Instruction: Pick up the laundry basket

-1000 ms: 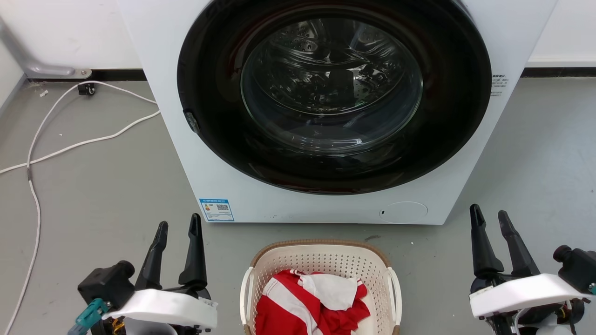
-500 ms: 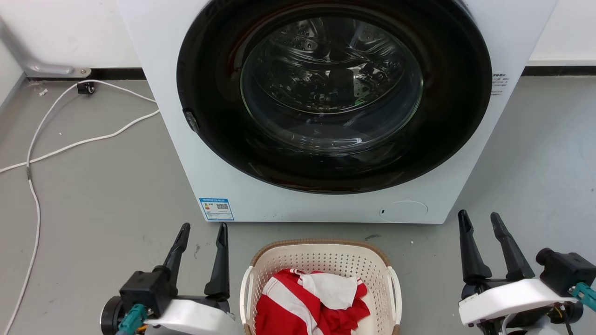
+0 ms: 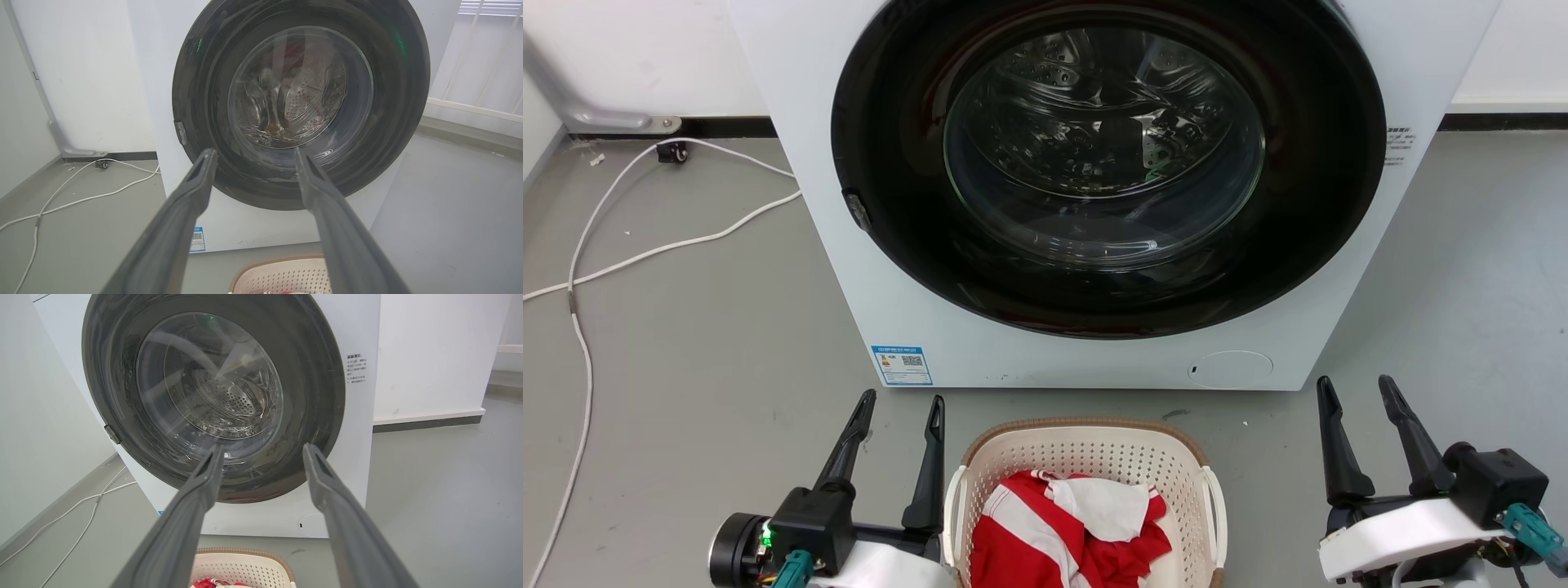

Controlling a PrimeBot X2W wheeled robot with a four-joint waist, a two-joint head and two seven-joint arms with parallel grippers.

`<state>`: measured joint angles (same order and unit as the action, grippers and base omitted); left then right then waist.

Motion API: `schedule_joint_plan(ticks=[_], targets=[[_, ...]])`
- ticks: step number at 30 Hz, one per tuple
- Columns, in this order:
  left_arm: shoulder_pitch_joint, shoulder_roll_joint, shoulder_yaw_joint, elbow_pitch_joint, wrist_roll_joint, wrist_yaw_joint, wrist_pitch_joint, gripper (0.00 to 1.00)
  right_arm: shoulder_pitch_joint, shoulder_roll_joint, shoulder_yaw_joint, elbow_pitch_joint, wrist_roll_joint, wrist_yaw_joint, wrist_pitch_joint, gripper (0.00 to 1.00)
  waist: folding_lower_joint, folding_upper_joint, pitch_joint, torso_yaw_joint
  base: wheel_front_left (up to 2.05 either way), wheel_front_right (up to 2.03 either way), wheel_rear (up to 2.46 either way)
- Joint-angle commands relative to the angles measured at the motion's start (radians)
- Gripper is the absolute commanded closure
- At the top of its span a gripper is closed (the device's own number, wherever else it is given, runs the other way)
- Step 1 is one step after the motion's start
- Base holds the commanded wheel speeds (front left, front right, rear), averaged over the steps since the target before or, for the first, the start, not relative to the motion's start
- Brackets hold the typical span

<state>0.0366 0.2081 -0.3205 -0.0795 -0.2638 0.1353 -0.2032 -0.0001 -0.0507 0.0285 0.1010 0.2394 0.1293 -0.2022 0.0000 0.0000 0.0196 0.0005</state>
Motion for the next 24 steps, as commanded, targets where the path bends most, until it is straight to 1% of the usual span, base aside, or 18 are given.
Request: schedule_joint_plan(ticks=[1, 5, 14, 24], targets=[[0.006, 0.004, -0.003, -0.013, 0.019, 0.004, -0.007, 0.0, -0.003, 0.0, 0.002, -0.008, -0.025, 0.002, -0.01, 0.0, 0.0, 0.0, 0.0, 0.0, 0.0, 0.0, 0.0], [0.016, -0.015, 0.016, -0.03, 0.024, -0.004, -0.015, 0.0, 0.0, 0.0, 0.004, -0.012, -0.059, 0.002, -0.018, 0.0, 0.0, 0.0, 0.0, 0.001, 0.0, 0.0, 0.0], [0.035, -0.038, 0.041, -0.042, 0.102, -0.054, -0.034, 0.0, 0.004, 0.0, 0.008, -0.015, -0.127, 0.002, -0.036, 0.0, 0.0, 0.0, 0.002, 0.002, 0.0, 0.0, 0.0], [0.056, -0.066, 0.064, -0.049, 0.189, -0.09, -0.052, 0.0, 0.01, 0.001, 0.013, -0.02, -0.195, 0.001, -0.054, 0.0, 0.0, 0.0, 0.003, 0.001, 0.0, 0.0, 0.0]])
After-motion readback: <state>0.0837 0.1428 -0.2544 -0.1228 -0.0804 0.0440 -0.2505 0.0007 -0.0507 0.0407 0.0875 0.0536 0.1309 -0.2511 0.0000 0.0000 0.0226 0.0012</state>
